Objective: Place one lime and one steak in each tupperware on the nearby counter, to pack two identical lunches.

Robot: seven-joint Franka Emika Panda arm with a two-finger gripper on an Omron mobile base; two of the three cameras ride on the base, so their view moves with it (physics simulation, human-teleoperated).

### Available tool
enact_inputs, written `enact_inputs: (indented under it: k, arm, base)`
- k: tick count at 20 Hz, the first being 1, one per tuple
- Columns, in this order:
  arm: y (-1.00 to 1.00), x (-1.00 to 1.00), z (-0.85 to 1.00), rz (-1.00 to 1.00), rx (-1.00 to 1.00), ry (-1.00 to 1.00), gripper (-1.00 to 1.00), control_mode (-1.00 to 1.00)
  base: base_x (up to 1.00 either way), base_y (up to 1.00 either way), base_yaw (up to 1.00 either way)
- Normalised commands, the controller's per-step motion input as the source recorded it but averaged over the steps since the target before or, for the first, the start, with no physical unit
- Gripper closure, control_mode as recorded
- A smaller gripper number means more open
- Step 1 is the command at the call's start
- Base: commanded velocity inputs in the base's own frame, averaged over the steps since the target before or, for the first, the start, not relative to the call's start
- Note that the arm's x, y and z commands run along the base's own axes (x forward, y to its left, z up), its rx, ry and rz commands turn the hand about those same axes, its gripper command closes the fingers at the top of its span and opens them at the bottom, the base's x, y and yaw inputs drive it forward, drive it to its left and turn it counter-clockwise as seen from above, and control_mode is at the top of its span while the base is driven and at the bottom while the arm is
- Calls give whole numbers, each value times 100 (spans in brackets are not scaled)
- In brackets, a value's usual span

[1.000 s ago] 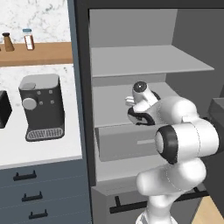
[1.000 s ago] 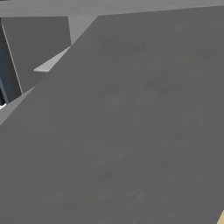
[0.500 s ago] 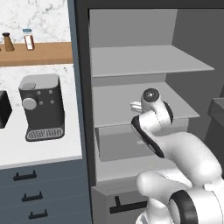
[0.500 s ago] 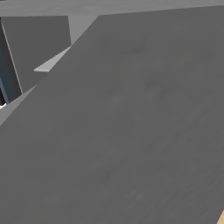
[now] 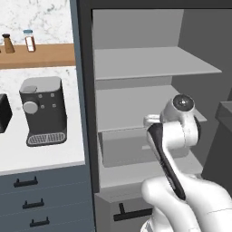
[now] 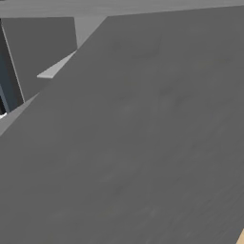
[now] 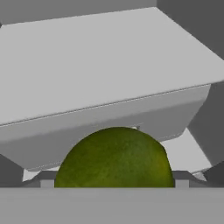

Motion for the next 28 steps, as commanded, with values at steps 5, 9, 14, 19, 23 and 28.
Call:
enact_inputs:
  k: [5, 9, 14, 19, 23, 28]
  arm:
    - [35, -100, 33, 48, -1, 1, 100, -100]
    - [53, -91, 32, 39, -8, 5, 100, -100]
    - [11, -15, 7, 2, -3, 2, 100, 100]
    - [0, 0, 0, 0, 0, 0, 100, 100]
    - [0, 0, 0, 0, 0, 0, 100, 100]
    - [0, 0, 0, 0, 0, 0, 100, 100]
  base:
    - [0, 0, 0]
    - [0, 0, 0]
    - [-67, 51, 0]
    - [-31, 97, 2]
    - [0, 100, 0]
    - [70, 100, 0]
